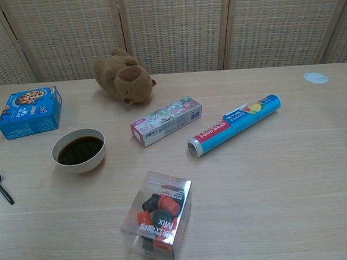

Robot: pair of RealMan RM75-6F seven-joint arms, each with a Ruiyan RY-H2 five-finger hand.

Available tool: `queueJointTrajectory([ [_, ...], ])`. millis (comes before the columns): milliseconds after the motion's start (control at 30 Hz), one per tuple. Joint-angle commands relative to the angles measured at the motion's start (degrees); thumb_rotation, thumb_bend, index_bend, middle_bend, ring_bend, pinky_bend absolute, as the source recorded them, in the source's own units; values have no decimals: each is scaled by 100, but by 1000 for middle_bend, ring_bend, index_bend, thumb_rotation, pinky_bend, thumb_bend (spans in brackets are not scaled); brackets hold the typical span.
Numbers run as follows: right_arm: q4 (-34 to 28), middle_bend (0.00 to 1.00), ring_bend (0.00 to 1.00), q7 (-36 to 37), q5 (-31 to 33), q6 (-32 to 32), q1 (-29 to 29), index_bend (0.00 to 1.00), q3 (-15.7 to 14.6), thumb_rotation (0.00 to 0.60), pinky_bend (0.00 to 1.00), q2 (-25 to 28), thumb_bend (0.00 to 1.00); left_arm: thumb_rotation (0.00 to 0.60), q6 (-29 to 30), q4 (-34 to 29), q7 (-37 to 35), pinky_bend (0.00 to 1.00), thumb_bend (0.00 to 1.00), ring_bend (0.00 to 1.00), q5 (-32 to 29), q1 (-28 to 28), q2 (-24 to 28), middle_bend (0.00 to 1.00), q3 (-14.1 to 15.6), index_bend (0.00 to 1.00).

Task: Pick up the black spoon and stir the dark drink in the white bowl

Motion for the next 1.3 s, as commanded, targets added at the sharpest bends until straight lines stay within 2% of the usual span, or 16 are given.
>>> queueJointTrajectory([
  [33,-5,151,0,-8,15,-5,-6,141,-2,600,26,0,212,600,-743,-276,445,749,640,751,-542,-346,297,880,108,43],
  [300,-2,152,0,-17,39,-1,-25,141,-9,600,31,-11,212,600,-1732,-280,691,752,680,763,-1203,-841,398,895,171,47],
  [500,22,152,0,-4,79,2,-61,141,-24,600,69,-23,212,600,-2337,6,963,752,680,766,-1734,-1278,202,898,236,50],
  [933,80,156,4,46,131,24,-135,141,-49,600,69,-51,213,600,-2901,640,1373,752,681,766,-2806,-1928,-336,898,500,54],
  [1300,116,158,11,90,162,73,-206,141,-58,600,74,-65,212,600,-3030,1043,1435,752,681,768,-3287,-2336,-742,899,672,55],
])
